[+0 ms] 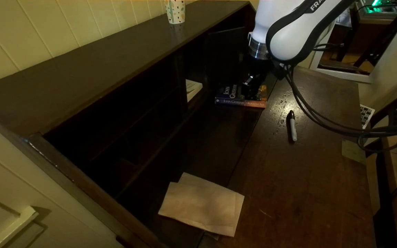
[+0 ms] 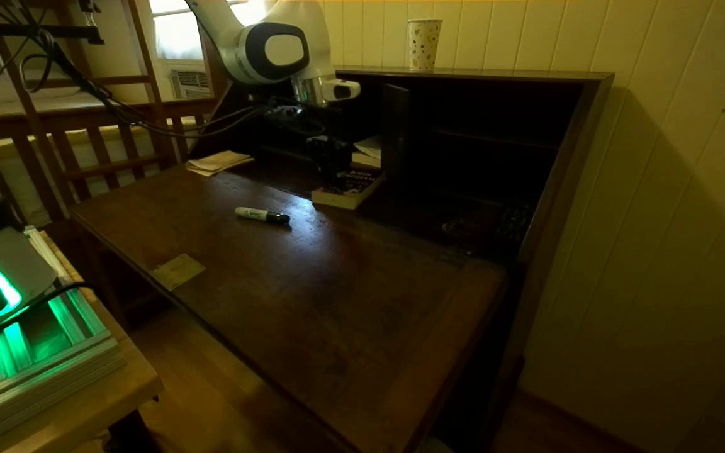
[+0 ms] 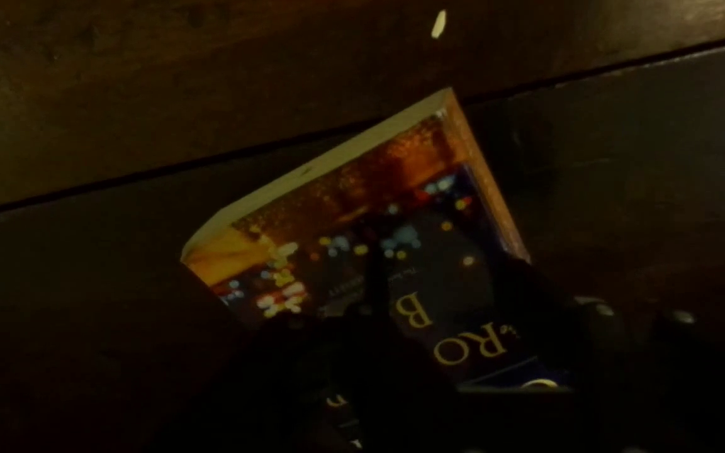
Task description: Move the two books
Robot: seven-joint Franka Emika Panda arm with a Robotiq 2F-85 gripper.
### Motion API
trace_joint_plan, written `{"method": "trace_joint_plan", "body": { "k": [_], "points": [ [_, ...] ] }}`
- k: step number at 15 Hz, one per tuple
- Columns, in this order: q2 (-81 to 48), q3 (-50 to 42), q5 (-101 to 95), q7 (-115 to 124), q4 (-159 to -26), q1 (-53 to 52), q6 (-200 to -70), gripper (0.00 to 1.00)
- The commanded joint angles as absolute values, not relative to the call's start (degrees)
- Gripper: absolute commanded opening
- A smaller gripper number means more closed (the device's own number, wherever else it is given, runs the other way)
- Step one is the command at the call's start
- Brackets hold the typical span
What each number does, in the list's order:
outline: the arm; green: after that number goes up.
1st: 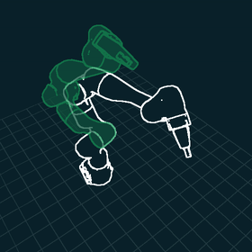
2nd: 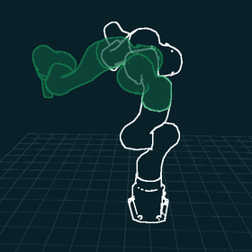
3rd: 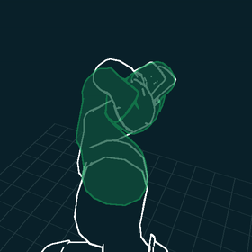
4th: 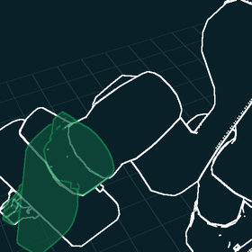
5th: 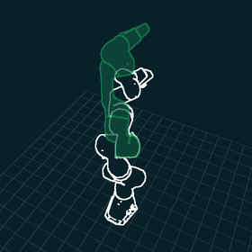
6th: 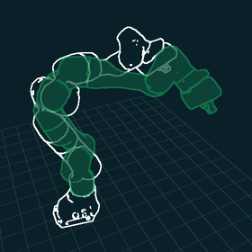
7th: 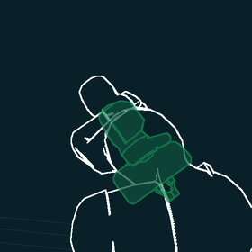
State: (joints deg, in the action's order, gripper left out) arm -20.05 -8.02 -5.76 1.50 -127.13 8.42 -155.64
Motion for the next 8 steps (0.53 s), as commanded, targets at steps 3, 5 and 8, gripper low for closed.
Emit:
{"method": "trace_joint_plan", "body": {
  "k": [3, 5, 8],
  "points": [
    [-22.96, -4.73, -0.37, -2.18, -124.47, 9.49, -155.04, 0.07],
    [-22.61, -2.23, 2.39, -5.44, -124.55, 9.99, -153.57, 0.00],
    [-22.65, 1.80, 6.67, -10.83, -124.08, 10.47, -150.68, 0.00]
  ]
}}
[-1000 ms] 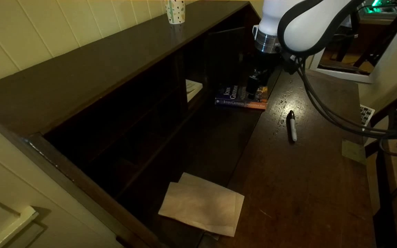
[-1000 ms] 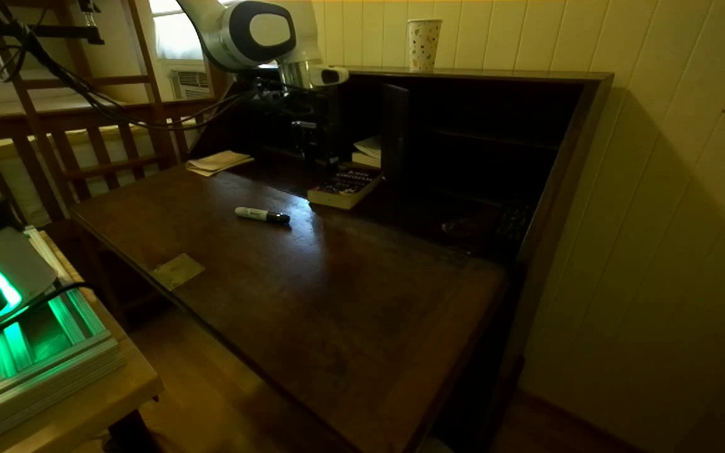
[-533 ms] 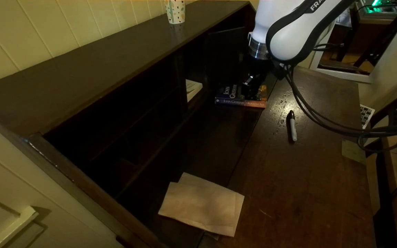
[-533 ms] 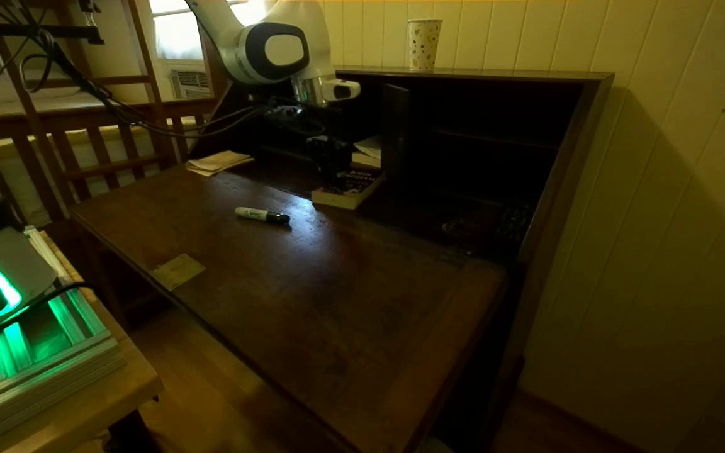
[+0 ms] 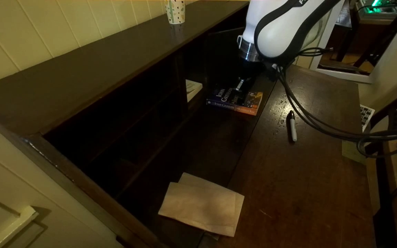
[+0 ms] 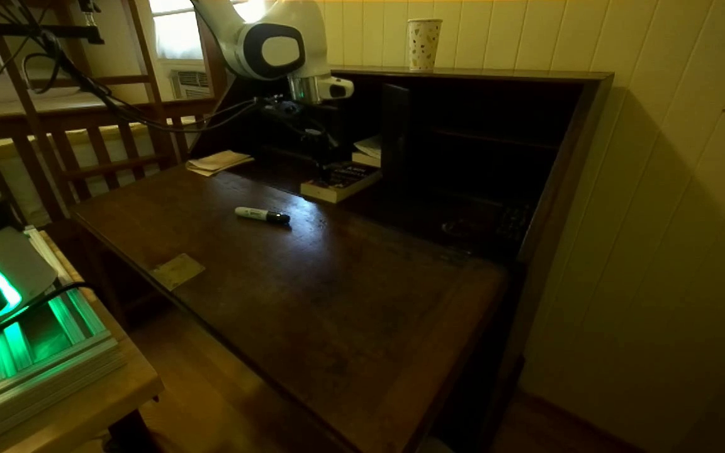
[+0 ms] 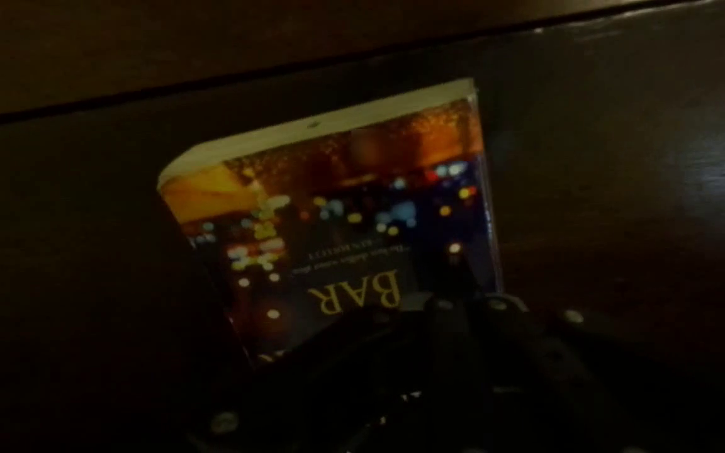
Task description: Move the two books
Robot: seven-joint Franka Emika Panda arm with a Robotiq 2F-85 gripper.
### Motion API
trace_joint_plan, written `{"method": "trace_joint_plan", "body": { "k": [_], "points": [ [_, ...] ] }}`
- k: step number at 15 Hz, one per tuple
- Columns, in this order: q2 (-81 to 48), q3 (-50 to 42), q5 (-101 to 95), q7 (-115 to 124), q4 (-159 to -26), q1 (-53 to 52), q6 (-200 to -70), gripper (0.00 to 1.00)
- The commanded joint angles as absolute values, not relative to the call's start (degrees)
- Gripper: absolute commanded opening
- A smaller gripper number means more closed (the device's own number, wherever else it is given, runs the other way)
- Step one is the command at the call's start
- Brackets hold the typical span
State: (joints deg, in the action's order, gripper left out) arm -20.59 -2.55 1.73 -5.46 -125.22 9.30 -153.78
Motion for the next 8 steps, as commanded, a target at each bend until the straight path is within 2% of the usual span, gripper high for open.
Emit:
{"method": "trace_joint_plan", "body": {
  "k": [1, 8],
  "points": [
    [-22.52, 2.68, 7.38, -11.89, -123.94, 10.11, -149.36, 0.00],
    [-22.44, 6.20, 8.07, -15.31, -123.01, 7.36, -142.76, 0.00]
  ]
}}
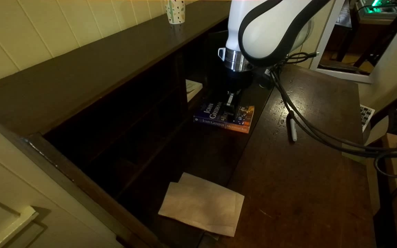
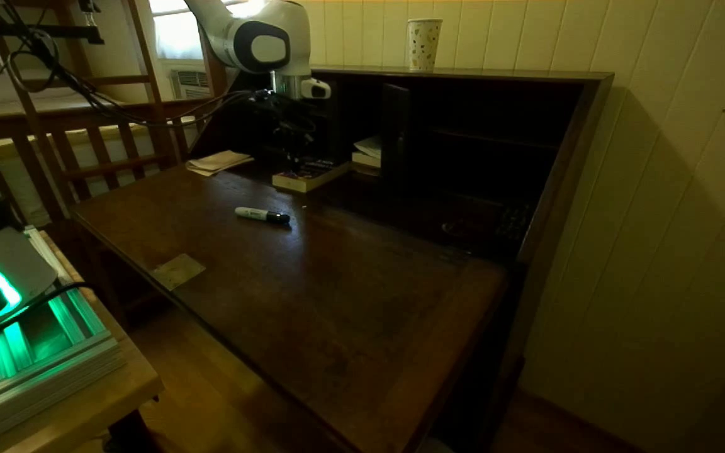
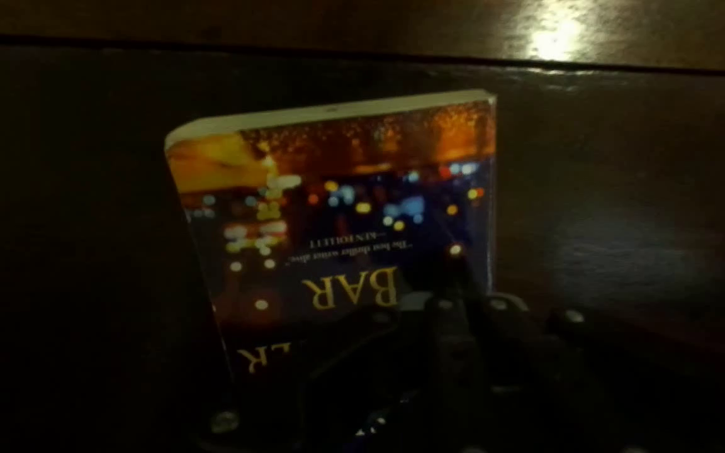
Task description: Move the two books
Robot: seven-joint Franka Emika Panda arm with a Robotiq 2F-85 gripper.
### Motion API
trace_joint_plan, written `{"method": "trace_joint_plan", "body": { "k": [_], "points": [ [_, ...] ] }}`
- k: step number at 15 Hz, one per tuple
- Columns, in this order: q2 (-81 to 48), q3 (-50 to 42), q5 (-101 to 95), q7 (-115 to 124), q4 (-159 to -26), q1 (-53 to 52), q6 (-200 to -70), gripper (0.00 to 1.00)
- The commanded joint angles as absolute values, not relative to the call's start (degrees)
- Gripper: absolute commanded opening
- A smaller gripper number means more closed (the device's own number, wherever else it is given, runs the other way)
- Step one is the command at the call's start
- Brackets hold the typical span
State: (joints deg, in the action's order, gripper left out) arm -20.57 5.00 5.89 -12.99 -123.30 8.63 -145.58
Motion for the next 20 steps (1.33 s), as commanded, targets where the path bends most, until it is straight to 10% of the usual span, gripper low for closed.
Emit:
{"method": "trace_joint_plan", "body": {
  "k": [1, 20],
  "points": [
    [-22.32, 6.57, 8.06, -15.36, -122.94, 6.90, -142.18, 0.00],
    [-13.86, 7.61, 10.56, -13.45, -125.69, 2.23, -137.79, 0.00]
  ]
}}
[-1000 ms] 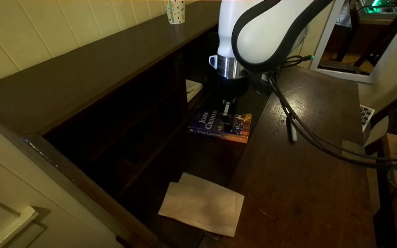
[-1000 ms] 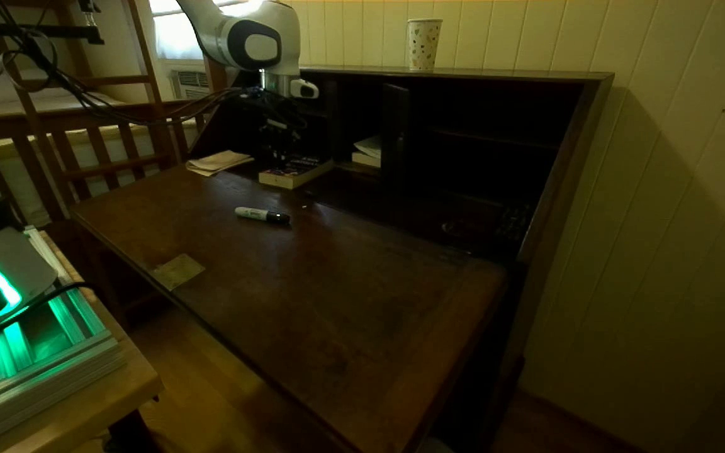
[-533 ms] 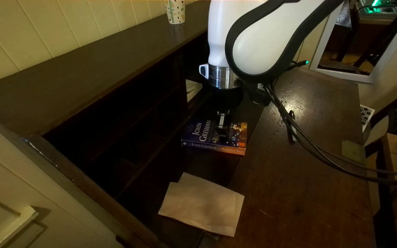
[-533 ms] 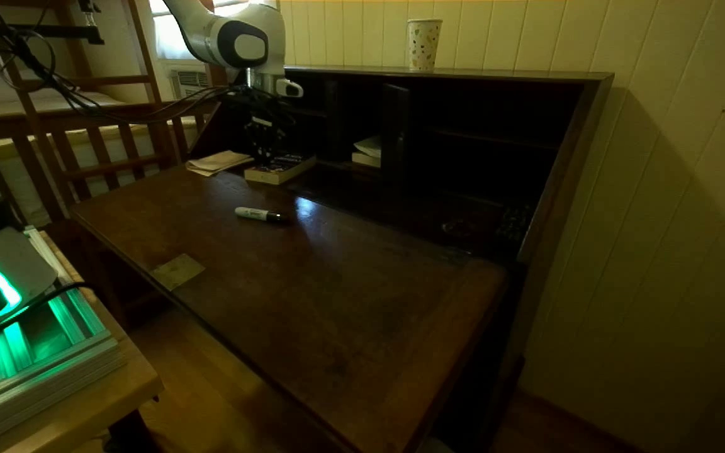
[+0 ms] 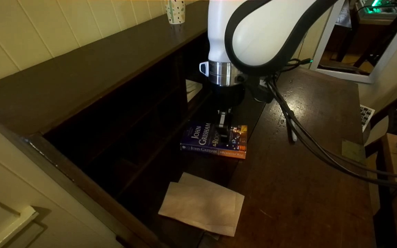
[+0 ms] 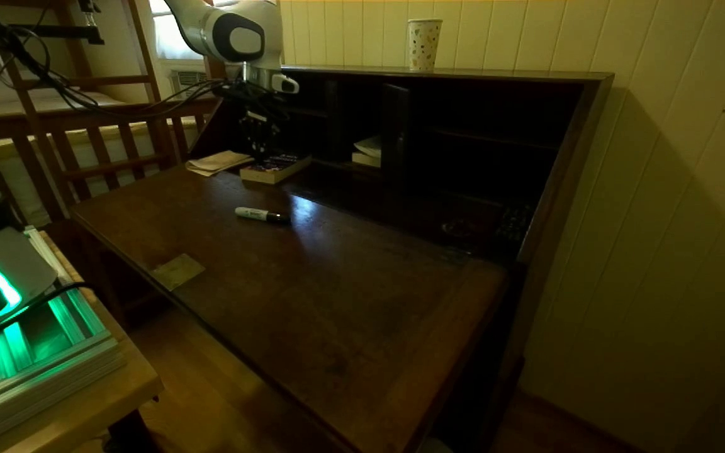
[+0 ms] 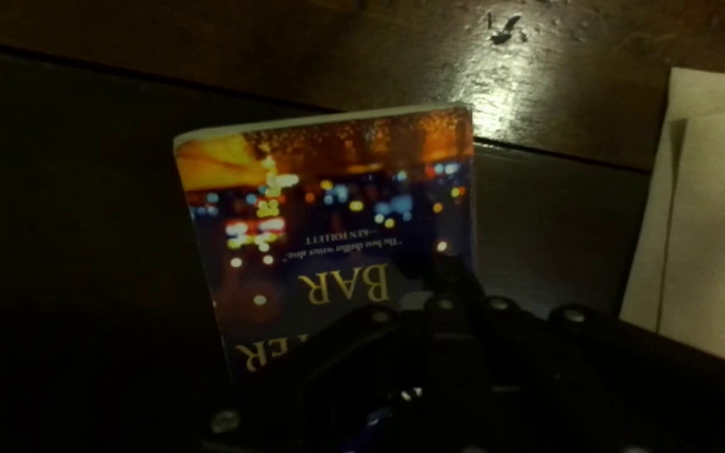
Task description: Move the two books
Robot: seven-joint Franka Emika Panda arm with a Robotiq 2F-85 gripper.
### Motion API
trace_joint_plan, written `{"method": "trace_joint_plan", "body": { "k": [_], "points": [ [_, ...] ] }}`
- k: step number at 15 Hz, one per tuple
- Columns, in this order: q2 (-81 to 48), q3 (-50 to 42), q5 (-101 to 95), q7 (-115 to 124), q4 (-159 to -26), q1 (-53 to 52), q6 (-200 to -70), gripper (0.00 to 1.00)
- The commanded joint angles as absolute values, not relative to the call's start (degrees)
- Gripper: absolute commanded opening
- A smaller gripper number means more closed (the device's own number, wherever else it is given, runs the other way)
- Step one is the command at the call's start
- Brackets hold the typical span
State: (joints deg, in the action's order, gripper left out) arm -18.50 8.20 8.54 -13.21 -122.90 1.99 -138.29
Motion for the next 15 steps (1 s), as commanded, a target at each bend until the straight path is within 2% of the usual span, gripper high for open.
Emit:
{"method": "trace_joint_plan", "body": {
  "k": [1, 3, 8, 11, 15],
  "points": [
    [-12.82, 7.12, 10.42, -13.11, -126.20, 2.22, -138.63, 0.00],
    [-11.20, 6.05, 10.32, -12.60, -127.82, 2.19, -143.34, 0.00],
    [-12.86, 4.89, 13.01, -14.32, -132.04, 3.86, -165.71, 0.00],
    [-15.63, 7.99, 18.68, -16.65, -133.69, 6.88, -179.46, 0.00],
    [-21.32, 17.17, 20.98, -15.50, -132.44, 15.00, -194.50, 0.00]
  ]
}}
